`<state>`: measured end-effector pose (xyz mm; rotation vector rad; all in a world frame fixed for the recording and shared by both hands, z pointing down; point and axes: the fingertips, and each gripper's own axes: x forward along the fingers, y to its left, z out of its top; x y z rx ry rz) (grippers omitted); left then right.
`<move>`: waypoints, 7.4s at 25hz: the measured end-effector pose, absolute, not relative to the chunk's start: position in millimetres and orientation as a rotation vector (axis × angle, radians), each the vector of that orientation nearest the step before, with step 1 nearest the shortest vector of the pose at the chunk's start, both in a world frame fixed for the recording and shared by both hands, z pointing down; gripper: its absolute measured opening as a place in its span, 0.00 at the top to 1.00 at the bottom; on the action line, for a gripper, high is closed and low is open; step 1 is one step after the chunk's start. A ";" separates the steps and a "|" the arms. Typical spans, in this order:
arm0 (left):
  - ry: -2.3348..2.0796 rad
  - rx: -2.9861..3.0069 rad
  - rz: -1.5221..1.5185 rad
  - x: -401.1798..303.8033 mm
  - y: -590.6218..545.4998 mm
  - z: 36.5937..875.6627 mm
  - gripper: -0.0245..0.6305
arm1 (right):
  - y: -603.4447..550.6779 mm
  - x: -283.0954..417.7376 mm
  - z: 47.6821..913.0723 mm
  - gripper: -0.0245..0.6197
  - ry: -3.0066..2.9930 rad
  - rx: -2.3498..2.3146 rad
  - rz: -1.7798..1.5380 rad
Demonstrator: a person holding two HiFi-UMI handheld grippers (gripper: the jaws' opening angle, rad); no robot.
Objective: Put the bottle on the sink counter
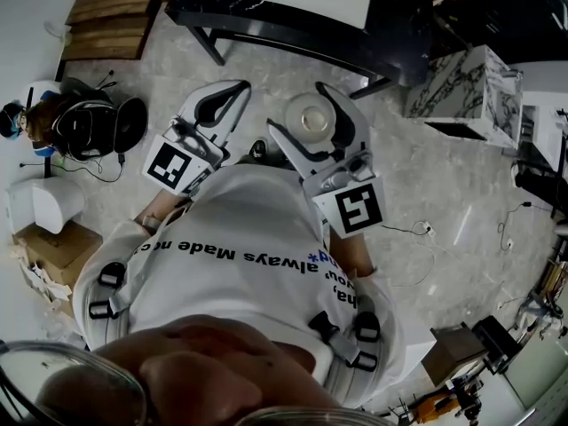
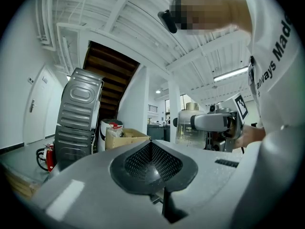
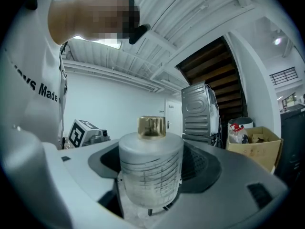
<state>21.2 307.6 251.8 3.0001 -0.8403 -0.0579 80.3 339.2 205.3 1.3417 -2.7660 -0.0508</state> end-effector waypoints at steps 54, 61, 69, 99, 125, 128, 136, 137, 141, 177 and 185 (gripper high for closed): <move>-0.908 2.982 -0.054 111.6 127.9 236.8 0.96 | 160.4 154.8 203.7 0.45 -2.824 1.179 -0.071; -0.959 2.957 -0.067 91.3 103.7 238.7 0.96 | 136.0 137.3 208.3 0.45 -2.836 1.140 -0.064; -0.962 2.926 -0.067 59.4 56.0 244.1 0.96 | 88.4 107.9 211.6 0.45 -2.814 1.141 -0.064; -0.771 2.905 -0.058 -62.5 -127.7 265.2 0.96 | -106.5 -7.4 235.6 0.45 -2.697 1.273 0.025; -0.520 2.983 -0.005 8.5 -137.2 267.8 0.77 | -169.2 20.1 306.8 0.45 -2.702 1.112 0.003; -0.468 2.997 0.040 16.3 -138.2 280.5 0.75 | -179.2 19.4 320.2 0.45 -2.699 1.130 0.013; -0.480 2.980 0.132 15.8 -156.2 322.5 0.74 | -189.7 -4.6 358.1 0.45 -2.672 1.090 0.021; -0.480 2.975 0.145 17.0 -157.2 328.4 0.74 | -190.2 -5.7 362.6 0.45 -2.675 1.086 0.026; -0.500 2.975 0.202 20.8 -164.7 347.1 0.74 | -194.6 -5.6 381.5 0.45 -2.669 1.064 0.044; -0.634 2.911 0.456 -2.0 -230.7 465.7 0.76 | -251.4 -34.0 511.4 0.45 -2.507 0.927 0.243; -0.659 2.932 0.513 3.2 -230.8 476.4 0.76 | -250.6 -30.7 525.3 0.45 -2.462 0.910 0.269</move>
